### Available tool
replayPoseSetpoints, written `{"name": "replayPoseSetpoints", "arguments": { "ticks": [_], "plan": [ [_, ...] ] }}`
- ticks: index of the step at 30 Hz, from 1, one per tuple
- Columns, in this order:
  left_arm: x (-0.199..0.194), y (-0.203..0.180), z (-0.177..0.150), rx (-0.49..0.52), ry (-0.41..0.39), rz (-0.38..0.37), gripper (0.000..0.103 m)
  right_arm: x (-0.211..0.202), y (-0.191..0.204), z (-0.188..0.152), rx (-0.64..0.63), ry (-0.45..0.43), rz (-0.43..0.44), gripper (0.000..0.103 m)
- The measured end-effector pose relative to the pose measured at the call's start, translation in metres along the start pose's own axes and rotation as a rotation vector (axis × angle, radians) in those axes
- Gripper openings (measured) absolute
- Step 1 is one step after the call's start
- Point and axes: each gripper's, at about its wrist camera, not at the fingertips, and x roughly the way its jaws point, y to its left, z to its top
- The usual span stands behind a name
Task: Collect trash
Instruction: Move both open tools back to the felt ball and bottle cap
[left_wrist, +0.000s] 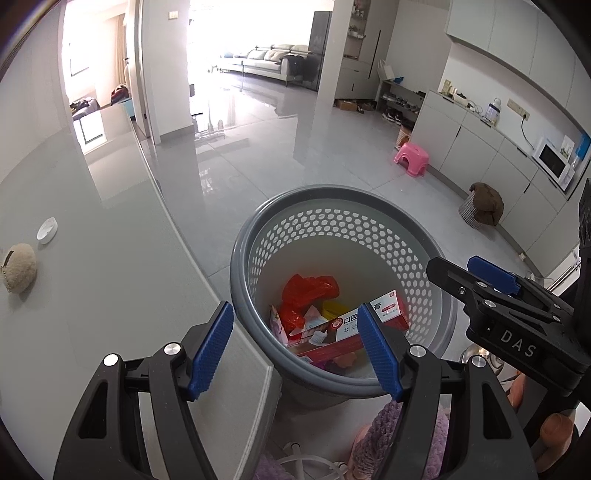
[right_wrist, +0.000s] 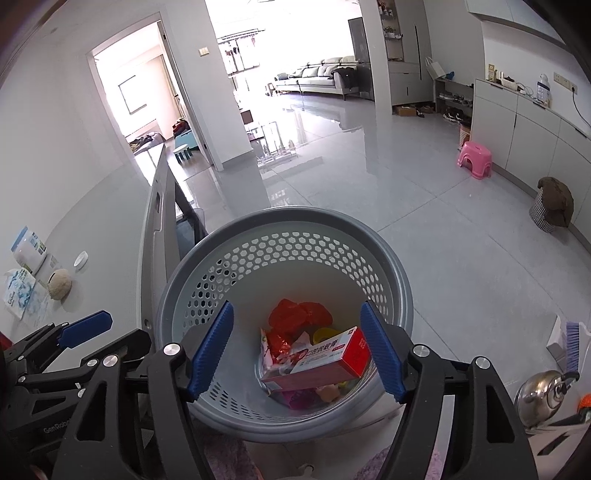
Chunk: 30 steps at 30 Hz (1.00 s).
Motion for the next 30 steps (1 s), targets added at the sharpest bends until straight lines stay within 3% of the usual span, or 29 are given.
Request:
{"name": "replayPoseSetpoints", "arguments": {
  "ticks": [14, 30],
  "plan": [
    [-0.029, 0.011, -0.009, -0.014, -0.051, 0.034, 0.073, -0.02, 0.008, -0.002, -0.013, -0.028, 0.022, 0.074],
    [-0.064, 0.033, -0.016, -0.078, -0.107, 0.126, 0.084, -0.033, 0.026, -0.003, -0.055, -0.048, 0.07, 0.08]
  ]
}}
